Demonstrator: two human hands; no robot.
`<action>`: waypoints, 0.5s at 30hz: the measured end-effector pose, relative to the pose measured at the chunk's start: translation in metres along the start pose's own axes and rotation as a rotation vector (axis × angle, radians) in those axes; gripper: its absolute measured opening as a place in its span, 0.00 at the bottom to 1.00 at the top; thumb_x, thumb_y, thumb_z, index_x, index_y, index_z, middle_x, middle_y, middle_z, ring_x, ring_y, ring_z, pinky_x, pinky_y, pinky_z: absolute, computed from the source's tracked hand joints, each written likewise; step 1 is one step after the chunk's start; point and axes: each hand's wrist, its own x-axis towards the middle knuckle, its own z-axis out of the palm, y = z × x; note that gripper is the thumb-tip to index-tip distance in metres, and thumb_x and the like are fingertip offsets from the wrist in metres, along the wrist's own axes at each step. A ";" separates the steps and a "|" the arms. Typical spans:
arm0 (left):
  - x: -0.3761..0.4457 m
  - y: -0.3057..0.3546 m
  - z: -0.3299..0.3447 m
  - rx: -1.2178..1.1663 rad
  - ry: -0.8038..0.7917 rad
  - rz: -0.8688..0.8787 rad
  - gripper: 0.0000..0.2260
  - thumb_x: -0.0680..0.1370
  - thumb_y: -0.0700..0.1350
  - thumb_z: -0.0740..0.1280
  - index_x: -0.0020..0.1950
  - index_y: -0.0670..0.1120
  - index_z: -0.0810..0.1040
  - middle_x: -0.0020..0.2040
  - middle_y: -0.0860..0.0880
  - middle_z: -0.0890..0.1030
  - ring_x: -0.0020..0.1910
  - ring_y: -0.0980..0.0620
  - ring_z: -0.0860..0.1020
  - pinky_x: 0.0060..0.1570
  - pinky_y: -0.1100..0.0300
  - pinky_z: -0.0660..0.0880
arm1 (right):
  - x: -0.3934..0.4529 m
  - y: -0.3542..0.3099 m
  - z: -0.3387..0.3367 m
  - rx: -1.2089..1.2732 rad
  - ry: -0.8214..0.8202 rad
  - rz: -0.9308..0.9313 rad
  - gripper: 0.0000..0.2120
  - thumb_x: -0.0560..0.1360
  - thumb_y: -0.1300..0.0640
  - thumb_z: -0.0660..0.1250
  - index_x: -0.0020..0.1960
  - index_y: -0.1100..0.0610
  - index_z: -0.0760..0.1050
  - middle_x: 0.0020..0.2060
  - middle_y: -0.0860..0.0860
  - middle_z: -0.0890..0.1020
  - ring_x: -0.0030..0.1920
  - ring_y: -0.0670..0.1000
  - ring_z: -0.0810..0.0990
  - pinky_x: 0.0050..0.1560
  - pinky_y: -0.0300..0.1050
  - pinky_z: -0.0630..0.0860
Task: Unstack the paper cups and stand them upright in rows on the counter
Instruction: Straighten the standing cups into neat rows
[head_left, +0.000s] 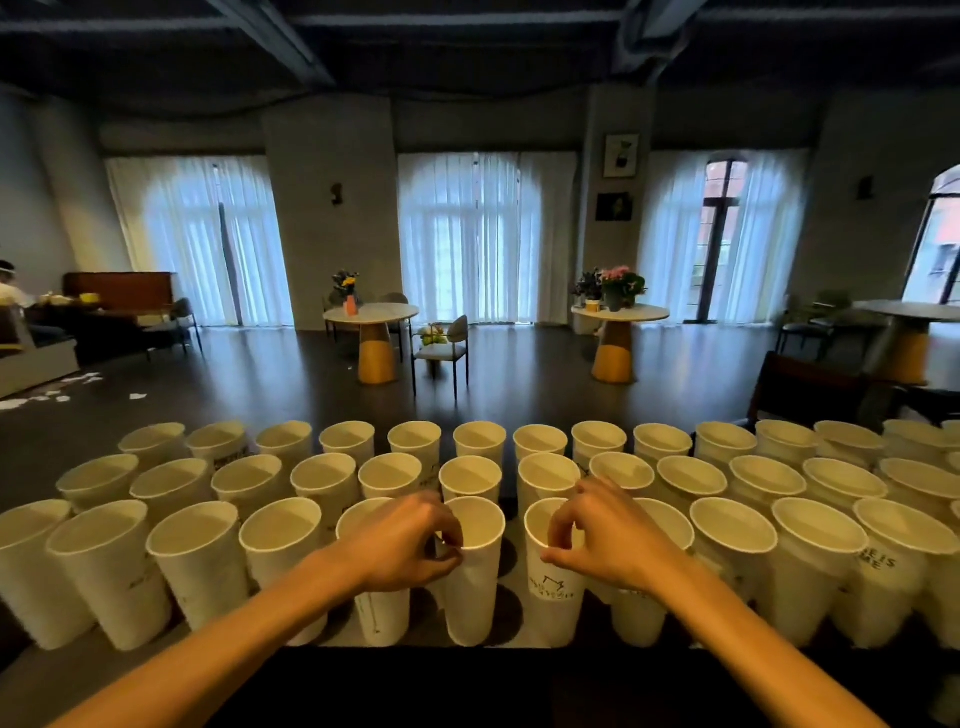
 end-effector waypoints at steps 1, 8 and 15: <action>0.000 -0.001 0.000 -0.001 -0.001 0.006 0.11 0.77 0.55 0.71 0.57 0.55 0.82 0.56 0.57 0.80 0.50 0.61 0.77 0.43 0.73 0.74 | 0.000 -0.002 -0.001 0.006 -0.009 -0.005 0.13 0.71 0.39 0.71 0.46 0.48 0.84 0.48 0.44 0.81 0.49 0.46 0.75 0.49 0.37 0.76; 0.002 0.001 -0.003 -0.023 0.000 -0.009 0.11 0.76 0.56 0.71 0.56 0.55 0.82 0.56 0.57 0.80 0.51 0.59 0.77 0.45 0.72 0.75 | 0.006 0.001 -0.009 0.030 -0.081 -0.084 0.12 0.73 0.41 0.71 0.48 0.49 0.84 0.42 0.41 0.80 0.42 0.43 0.76 0.36 0.29 0.66; -0.005 0.004 -0.030 -0.031 0.127 -0.116 0.21 0.74 0.65 0.69 0.62 0.56 0.79 0.63 0.60 0.76 0.56 0.62 0.73 0.49 0.70 0.74 | 0.024 0.011 -0.013 0.126 0.038 -0.050 0.11 0.73 0.39 0.70 0.47 0.45 0.83 0.41 0.39 0.81 0.39 0.40 0.79 0.34 0.29 0.70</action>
